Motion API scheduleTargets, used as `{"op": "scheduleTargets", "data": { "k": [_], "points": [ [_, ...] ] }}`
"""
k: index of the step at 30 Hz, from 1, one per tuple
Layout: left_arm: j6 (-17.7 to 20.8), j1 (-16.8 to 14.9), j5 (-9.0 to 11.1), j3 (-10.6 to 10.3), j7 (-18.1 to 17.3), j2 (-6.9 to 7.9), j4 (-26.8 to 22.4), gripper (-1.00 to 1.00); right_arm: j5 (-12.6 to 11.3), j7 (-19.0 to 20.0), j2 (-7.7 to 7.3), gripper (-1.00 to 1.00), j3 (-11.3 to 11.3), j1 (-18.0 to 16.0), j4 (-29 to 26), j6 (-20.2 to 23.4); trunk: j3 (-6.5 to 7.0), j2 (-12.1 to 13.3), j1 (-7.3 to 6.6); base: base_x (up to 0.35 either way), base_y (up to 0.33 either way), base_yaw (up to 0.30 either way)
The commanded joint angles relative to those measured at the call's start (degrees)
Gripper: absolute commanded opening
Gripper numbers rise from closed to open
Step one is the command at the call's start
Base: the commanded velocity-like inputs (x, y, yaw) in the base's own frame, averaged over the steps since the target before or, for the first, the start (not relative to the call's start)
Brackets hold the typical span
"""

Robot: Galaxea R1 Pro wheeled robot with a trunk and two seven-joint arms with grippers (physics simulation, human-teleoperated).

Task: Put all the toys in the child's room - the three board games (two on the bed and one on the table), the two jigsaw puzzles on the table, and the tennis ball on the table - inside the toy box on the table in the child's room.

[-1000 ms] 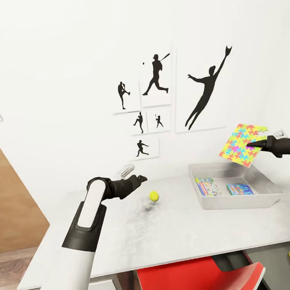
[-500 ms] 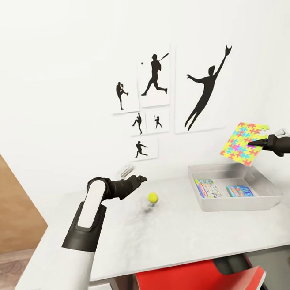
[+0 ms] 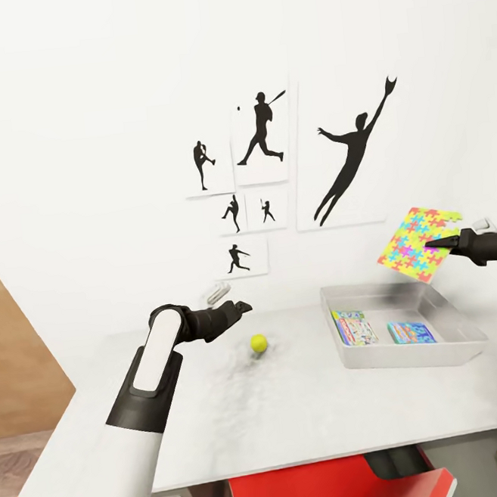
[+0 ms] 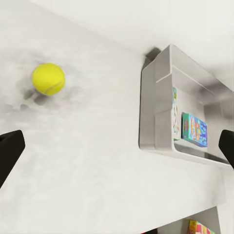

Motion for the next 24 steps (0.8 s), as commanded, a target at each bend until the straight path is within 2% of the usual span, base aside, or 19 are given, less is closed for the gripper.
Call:
{"op": "scheduleTargets", "data": {
  "k": [1,7,16,24],
  "points": [
    [0.1,-0.1,0.6,0.0,0.6,-0.01,-0.1,1.0,0.6,0.5,0.1,-1.0,-0.3,-0.1,-0.1,0.4,-0.14,-0.1,0.04,0.008,-0.006,0.007],
    [0.1,-0.1,0.6,0.0,0.6,-0.01,-0.1,1.0,0.6,0.6,0.24,-1.0,-0.3,-0.1,-0.3,0.4,-0.09,-0.1,0.04,0.005,-0.004,0.073],
    [0.1,-0.1,0.6,0.0,0.6,-0.01,-0.1,1.0,0.6,0.6,0.19,-1.0,-0.3,-0.1,-0.4,0.4,0.08,-0.1,0.04,0.001,-0.001,0.161],
    [0.3,-0.2,0.3,0.0,0.8,-0.01,-0.1,1.0,0.6,0.6,0.22,-1.0,-0.3,-0.1,-0.4,0.4,0.12,-0.1,0.04,0.006,-0.037,0.049]
  ]
}}
